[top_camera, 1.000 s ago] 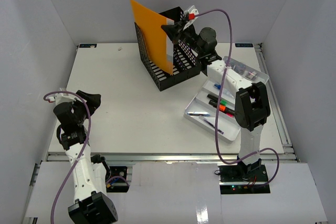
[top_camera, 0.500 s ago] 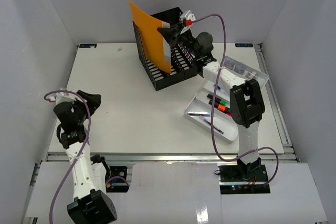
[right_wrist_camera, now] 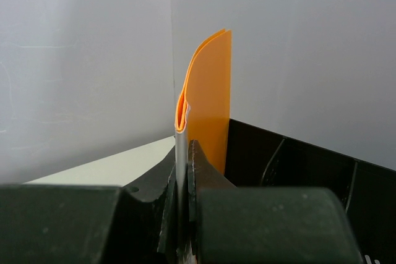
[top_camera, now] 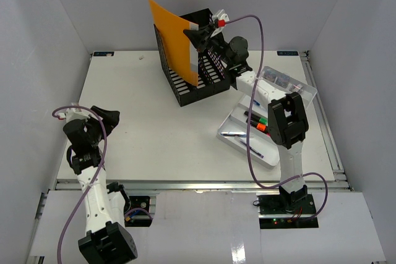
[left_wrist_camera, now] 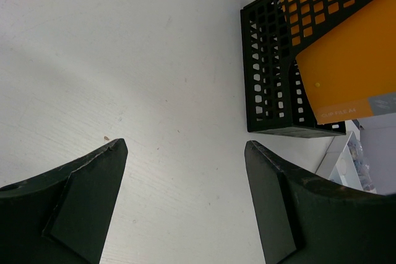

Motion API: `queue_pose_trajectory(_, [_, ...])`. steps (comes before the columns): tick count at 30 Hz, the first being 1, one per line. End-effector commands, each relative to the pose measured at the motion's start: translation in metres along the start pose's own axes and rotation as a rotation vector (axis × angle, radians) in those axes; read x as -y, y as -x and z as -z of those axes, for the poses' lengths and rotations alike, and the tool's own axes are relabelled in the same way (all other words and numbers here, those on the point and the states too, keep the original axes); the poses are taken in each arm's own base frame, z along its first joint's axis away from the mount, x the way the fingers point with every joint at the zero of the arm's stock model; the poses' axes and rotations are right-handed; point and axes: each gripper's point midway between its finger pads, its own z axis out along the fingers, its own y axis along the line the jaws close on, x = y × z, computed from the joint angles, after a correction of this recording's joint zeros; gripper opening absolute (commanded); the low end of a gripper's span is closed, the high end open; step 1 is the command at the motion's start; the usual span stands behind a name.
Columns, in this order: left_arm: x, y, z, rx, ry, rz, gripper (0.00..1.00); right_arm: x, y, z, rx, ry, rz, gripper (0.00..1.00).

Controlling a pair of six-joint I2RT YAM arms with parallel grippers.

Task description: Organize the desk

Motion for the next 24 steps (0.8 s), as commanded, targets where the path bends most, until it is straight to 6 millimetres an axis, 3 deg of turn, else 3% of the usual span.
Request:
queue_pose_trajectory(1, [0.004, 0.000, 0.000, 0.000, -0.024, -0.017, 0.87, -0.011, 0.048, -0.015, 0.151, 0.009, 0.030, 0.08])
queue_pose_trajectory(8, [0.010, -0.007, -0.003, -0.032, -0.079, -0.008, 0.87, -0.008, 0.031, -0.018, 0.137, -0.026, -0.007, 0.08])
queue_pose_trajectory(16, [0.026, -0.042, -0.017, -0.208, -0.230, 0.069, 0.83, -0.007, 0.015, -0.023, 0.128, -0.050, -0.022, 0.08])
queue_pose_trajectory(19, [0.041, -0.056, -0.027, -0.254, -0.257, 0.046, 0.83, -0.002, 0.011, -0.025, 0.124, -0.091, -0.057, 0.08])
queue_pose_trajectory(20, [0.051, -0.069, -0.032, -0.281, -0.261, 0.023, 0.83, -0.002, 0.010, -0.025, 0.123, -0.096, -0.065, 0.08])
queue_pose_trajectory(24, [0.084, -0.086, -0.056, -0.323, -0.267, 0.000, 0.83, 0.000, 0.013, -0.026, 0.124, -0.110, -0.068, 0.08])
